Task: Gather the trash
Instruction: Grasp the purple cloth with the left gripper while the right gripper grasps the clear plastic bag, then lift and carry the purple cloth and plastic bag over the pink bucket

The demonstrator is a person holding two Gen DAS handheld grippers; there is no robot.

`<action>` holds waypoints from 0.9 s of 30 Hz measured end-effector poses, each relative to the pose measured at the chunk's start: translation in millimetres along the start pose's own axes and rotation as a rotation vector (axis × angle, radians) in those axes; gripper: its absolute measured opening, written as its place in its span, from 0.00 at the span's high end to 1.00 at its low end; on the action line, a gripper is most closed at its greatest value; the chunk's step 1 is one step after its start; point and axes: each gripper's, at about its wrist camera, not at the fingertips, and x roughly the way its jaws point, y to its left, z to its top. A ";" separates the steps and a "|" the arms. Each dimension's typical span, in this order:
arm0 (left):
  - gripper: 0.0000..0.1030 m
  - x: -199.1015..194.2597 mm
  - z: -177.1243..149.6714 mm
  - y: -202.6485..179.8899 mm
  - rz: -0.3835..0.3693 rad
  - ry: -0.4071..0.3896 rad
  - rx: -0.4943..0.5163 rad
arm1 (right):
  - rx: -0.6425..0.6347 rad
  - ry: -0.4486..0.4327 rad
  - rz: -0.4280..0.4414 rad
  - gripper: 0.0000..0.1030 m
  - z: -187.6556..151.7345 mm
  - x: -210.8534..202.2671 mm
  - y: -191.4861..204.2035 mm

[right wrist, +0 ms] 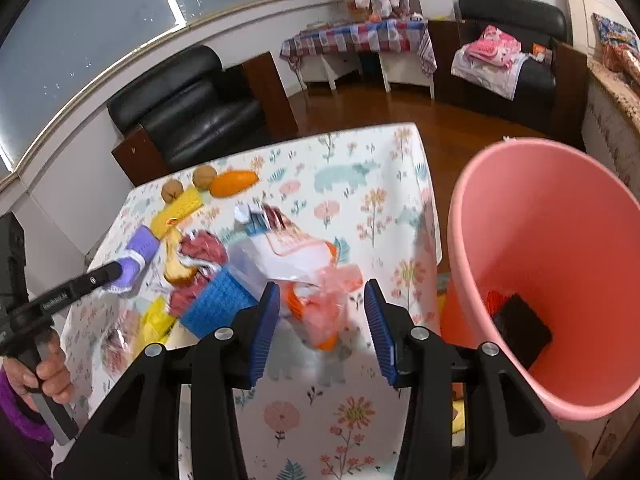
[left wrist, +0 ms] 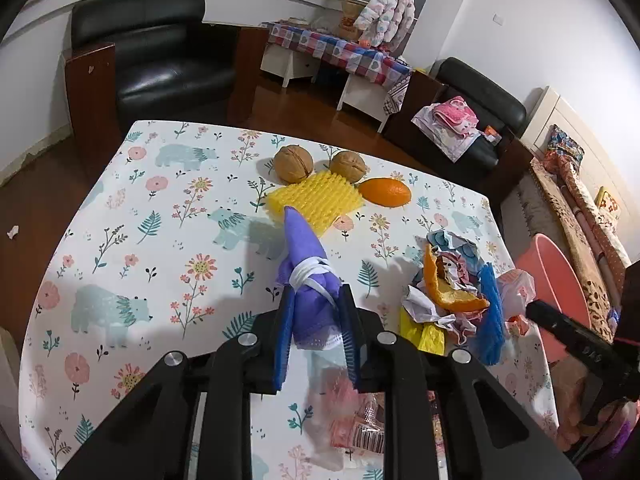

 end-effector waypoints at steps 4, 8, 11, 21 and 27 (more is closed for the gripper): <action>0.82 -1.2 -0.7 -0.2 -0.001 -0.002 0.006 | 0.013 0.024 0.021 0.57 -5.7 7.4 -0.8; 0.82 -5.0 -0.6 -4.5 -0.005 -0.007 0.009 | 0.036 0.015 0.047 0.67 -7.5 6.4 -4.2; 0.83 -9.4 -0.1 -8.6 0.000 -0.019 0.020 | 0.048 0.010 0.065 0.82 -8.1 2.7 -6.9; 0.83 -20.9 5.0 -16.7 -0.002 -0.048 0.017 | 0.003 -0.065 0.118 0.89 -7.5 -29.9 9.0; 0.83 -35.8 10.5 -29.1 -0.019 -0.077 0.030 | -0.019 -0.120 0.139 0.89 -6.5 -54.0 16.3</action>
